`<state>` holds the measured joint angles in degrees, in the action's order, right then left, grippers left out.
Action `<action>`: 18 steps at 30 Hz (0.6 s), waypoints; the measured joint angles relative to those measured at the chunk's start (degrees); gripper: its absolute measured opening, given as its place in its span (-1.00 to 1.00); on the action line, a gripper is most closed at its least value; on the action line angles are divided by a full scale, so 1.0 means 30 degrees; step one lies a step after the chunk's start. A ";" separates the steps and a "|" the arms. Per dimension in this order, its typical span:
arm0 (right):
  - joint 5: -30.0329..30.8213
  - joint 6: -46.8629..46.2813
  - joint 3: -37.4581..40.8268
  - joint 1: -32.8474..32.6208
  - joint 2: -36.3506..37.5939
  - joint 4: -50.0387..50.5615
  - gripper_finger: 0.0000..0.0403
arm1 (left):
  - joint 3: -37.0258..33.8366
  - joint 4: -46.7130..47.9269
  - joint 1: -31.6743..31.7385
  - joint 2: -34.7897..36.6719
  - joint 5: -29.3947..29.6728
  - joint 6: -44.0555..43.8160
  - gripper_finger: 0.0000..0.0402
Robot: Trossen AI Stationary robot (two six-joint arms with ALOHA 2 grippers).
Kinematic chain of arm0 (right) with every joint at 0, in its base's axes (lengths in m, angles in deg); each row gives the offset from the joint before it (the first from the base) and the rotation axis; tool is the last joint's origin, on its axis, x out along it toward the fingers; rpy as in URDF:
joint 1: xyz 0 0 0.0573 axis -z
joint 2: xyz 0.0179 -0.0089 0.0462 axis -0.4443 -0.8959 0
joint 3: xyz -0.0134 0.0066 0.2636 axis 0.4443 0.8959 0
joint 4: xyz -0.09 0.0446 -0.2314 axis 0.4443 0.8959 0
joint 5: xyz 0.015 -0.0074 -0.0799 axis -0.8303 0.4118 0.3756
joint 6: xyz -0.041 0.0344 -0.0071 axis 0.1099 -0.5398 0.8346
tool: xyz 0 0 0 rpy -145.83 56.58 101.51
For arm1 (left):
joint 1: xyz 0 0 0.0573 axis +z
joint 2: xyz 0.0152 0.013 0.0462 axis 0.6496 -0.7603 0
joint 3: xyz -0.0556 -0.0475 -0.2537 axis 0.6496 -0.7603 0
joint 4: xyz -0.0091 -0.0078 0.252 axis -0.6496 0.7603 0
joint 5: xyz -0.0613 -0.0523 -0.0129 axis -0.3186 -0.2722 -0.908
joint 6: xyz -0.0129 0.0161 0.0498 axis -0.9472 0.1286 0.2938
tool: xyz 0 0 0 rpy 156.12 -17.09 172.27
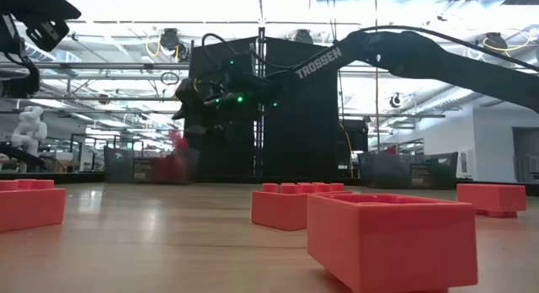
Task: Sort blocks
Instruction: Put the orange game piece into the top left black bin
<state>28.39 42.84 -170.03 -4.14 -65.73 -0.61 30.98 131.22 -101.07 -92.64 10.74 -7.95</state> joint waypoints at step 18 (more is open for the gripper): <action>-1.3588 0.0939 -0.1370 0.0600 0.3041 0.0174 -0.06 | 0.0205 -0.0336 -0.0085 0.1293 0.1337 0.1068 -1.00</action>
<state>-12.37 45.66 -174.14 -2.34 -56.61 -0.09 31.59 130.21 -101.32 -88.76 14.75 -4.75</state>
